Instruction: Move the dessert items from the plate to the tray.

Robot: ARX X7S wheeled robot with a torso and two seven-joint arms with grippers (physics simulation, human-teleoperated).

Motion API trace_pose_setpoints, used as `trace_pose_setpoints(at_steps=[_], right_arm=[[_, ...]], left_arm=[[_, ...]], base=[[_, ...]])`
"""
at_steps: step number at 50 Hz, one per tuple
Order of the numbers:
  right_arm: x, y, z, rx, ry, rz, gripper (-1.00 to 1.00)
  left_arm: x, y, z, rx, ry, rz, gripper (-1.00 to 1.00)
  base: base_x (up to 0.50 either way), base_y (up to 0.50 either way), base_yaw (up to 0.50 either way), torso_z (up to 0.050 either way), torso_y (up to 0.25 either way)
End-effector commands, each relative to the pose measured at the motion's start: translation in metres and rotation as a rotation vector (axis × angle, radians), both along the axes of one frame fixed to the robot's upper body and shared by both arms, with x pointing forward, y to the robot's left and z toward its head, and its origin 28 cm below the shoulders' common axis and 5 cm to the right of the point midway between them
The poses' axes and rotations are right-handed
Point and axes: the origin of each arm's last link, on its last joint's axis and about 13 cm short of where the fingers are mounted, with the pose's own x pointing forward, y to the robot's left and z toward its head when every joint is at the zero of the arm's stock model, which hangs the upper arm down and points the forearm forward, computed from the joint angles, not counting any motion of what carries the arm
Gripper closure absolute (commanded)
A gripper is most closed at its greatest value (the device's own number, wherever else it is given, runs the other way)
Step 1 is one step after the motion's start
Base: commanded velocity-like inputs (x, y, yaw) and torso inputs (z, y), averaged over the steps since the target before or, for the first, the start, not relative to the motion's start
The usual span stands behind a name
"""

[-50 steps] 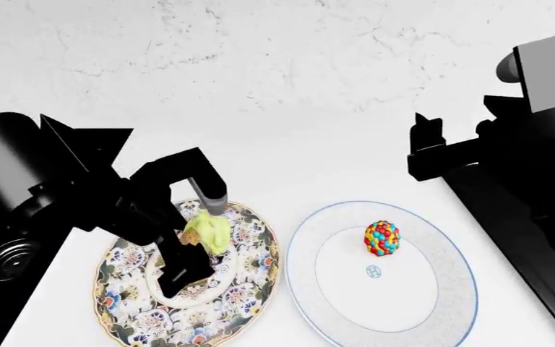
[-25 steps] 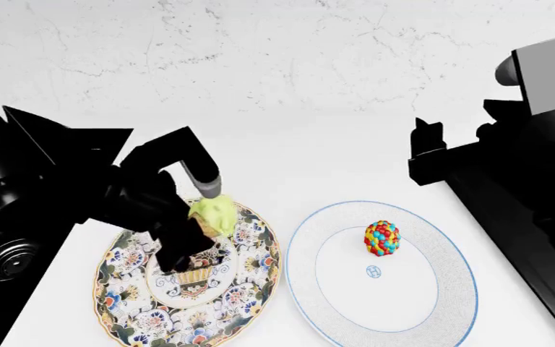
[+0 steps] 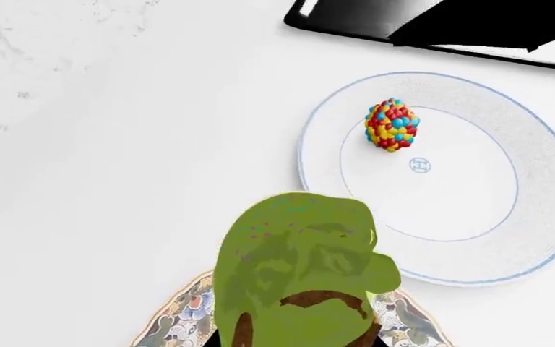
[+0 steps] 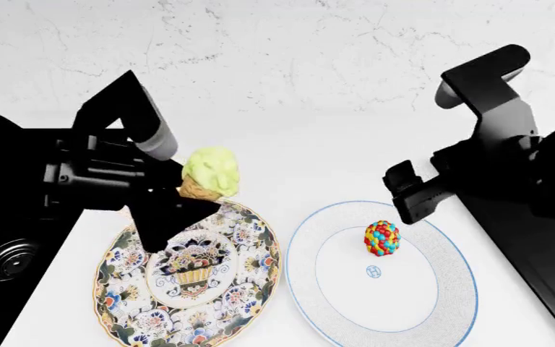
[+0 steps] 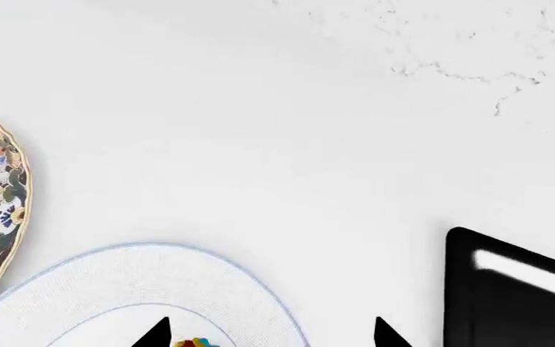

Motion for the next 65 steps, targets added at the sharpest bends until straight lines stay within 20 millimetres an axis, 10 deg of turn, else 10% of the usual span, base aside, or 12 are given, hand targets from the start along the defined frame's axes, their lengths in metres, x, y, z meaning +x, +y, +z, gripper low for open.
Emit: trace_pose_setpoints(at_steps=[1, 65], right_arm=[[0.010, -0.001, 0.003, 0.000, 0.141, 0.036, -1.00], [0.018, 0.009, -0.045, -0.019, 0.295, 0.105, -1.00]], left_arm=[[-0.005, 0.003, 0.005, -0.055, -0.040, -0.007, 1.00], [0.004, 0.001, -0.001, -0.023, -0.027, 0.014, 1.00]], base=[[0.00, 0.00, 0.00, 0.000, 0.000], [0.00, 0.00, 0.00, 0.000, 0.000]])
